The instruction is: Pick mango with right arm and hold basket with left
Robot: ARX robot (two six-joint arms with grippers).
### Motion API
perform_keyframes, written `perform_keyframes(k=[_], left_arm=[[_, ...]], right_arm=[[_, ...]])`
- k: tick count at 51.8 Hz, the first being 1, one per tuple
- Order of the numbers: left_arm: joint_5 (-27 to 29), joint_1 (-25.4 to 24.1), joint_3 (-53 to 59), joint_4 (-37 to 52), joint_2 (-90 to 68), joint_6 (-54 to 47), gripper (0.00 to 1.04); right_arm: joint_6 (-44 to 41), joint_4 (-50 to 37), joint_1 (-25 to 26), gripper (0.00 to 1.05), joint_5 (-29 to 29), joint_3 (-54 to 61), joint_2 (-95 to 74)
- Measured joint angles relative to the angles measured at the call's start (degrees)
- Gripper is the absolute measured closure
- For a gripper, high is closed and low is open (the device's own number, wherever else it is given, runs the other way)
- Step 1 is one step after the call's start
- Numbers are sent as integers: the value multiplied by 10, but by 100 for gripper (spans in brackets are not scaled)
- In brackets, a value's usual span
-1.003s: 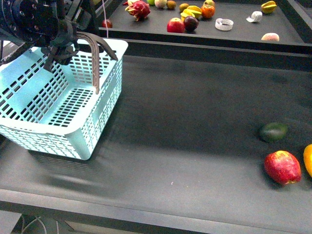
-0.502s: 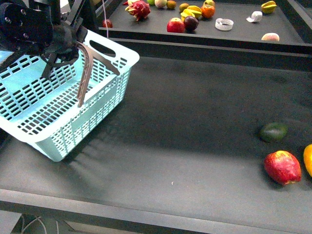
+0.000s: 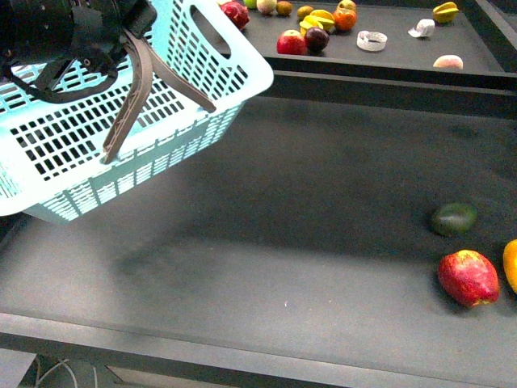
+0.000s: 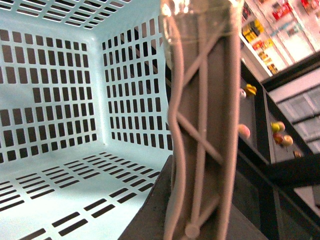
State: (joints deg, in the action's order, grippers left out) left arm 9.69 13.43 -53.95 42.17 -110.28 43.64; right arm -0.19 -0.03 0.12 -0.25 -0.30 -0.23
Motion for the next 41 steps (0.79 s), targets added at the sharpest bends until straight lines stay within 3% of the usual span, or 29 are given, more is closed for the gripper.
perform_keyframes(k=[27,41], left_arm=[[8,176,179,70,141,-223,99],[4,224,198,101,125,-274,99]], right_arm=[[0,0,0,8,0,0,0],[0,0,0,8,0,0,0]])
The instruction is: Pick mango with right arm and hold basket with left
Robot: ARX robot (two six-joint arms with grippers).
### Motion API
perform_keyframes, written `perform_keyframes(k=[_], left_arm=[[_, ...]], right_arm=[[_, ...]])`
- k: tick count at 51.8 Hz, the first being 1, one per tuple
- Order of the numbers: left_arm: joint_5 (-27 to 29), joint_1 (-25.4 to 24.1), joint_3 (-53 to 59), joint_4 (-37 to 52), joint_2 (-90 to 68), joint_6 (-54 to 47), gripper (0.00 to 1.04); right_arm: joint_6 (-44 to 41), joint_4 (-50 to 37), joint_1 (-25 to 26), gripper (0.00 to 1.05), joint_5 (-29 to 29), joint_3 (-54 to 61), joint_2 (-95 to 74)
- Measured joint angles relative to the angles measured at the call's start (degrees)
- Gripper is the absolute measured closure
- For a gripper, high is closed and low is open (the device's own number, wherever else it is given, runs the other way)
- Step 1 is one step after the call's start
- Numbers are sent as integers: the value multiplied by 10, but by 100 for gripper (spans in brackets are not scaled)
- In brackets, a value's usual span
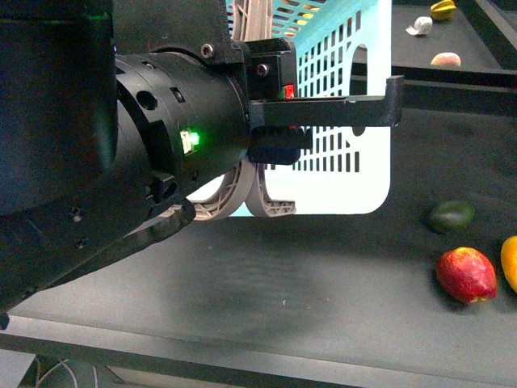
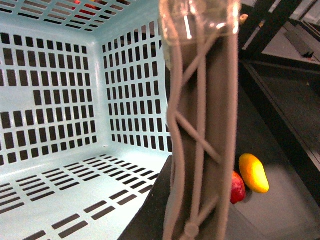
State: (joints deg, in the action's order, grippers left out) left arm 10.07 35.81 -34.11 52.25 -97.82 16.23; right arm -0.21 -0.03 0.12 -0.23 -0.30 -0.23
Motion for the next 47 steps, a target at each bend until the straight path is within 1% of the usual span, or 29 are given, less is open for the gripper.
perform_keyframes(k=[5,20,31,47], left_arm=[[-4,3,1,20,-5,8,99],[13,-3,5,47,-32,18,99],[2,-15,6,68,-40,23,99],[4,-21,11,70,-40,30,99]], right_arm=[[0,0,0,8,0,0,0],[0,0,0,8,0,0,0],[0,0,0,8,0,0,0],[0,0,0,8,0,0,0]])
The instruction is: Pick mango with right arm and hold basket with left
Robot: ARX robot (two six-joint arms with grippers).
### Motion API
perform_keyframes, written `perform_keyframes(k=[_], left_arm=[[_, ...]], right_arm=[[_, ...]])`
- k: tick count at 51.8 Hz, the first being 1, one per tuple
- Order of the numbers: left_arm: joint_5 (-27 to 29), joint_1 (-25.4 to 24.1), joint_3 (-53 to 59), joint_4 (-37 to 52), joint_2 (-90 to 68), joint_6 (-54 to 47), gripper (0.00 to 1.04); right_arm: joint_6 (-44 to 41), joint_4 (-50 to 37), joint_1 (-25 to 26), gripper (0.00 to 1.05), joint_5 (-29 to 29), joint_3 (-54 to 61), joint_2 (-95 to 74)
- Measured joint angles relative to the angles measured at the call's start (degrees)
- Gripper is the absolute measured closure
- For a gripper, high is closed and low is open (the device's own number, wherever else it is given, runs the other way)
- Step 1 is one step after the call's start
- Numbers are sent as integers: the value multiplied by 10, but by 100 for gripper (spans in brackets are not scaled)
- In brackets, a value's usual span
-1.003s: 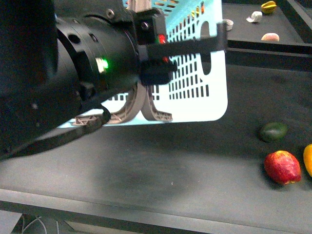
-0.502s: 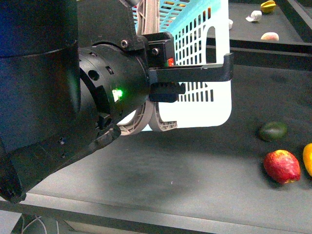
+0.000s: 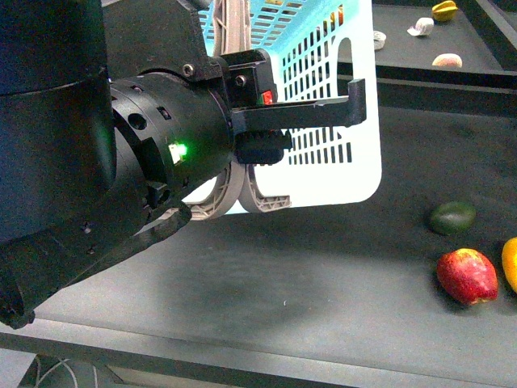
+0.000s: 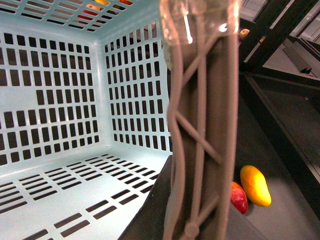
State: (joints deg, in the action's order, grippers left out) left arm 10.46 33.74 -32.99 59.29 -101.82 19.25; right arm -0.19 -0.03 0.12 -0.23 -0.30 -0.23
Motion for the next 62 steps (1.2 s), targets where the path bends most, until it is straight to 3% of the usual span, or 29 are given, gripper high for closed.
perform_keyframes(k=[45,48,50,55,62], left_arm=[[3,-2,0,0,0,4,99],[3,-2,0,0,0,4,99],[3,-2,1,0,0,5,99],[3,-2,1,0,0,5,99],[2,-2,1,0,0,5,99]], right_arm=[[0,0,0,8,0,0,0],[31,12,-12,8,73,-6,-28],[47,-19,1,8,83,-6,-70],[64,-118,51,8,38,-6,-170],[72,-349,139,8,-33,-16,-426]])
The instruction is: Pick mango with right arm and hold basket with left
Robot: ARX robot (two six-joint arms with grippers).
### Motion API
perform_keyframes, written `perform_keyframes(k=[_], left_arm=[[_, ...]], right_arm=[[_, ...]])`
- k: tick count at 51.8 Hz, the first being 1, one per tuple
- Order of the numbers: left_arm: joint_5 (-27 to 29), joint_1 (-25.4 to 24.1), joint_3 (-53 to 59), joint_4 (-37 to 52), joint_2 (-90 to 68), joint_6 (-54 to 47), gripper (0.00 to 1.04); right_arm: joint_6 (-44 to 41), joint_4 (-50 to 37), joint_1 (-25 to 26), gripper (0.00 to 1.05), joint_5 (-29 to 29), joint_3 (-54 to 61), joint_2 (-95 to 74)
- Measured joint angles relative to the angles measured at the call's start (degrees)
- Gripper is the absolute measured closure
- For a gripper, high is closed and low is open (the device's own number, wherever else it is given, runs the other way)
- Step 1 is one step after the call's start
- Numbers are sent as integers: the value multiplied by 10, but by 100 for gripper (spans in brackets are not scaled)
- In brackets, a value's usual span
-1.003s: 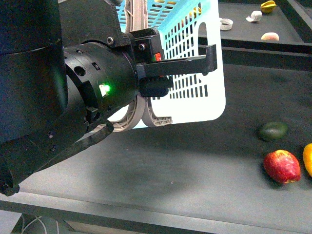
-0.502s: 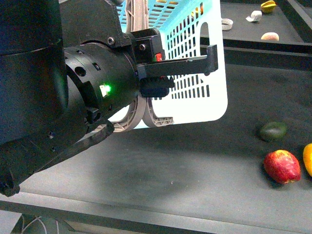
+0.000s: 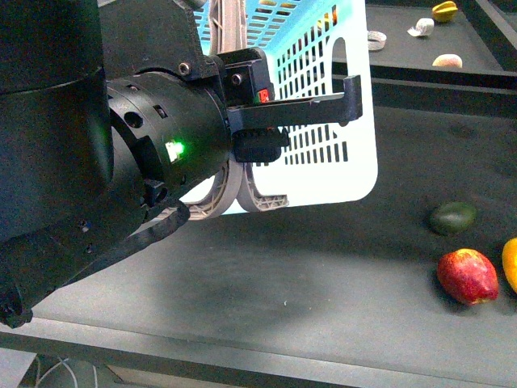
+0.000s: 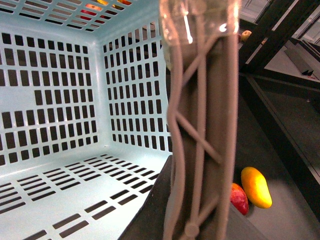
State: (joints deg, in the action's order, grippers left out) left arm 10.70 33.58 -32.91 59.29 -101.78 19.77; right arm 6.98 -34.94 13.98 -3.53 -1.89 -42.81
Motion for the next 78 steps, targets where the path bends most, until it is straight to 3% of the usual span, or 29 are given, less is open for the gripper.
perform_keyframes(k=[10,14,20,35,61,78], left_arm=[[1,-1,0,0,0,0,99],[2,-1,0,0,0,0,99],[0,-1,0,0,0,0,99],[0,-1,0,0,0,0,99],[0,-1,0,0,0,0,99],[0,-1,0,0,0,0,99]], right_arm=[[-2,-257,58,8,-15,-80,-385],[-4,-284,72,8,-15,-122,-507],[-5,-278,81,8,-13,-180,-646],[-5,-252,84,8,12,-295,-812],[23,-118,92,8,44,-527,-1006],[30,-83,87,8,61,-610,-1081]])
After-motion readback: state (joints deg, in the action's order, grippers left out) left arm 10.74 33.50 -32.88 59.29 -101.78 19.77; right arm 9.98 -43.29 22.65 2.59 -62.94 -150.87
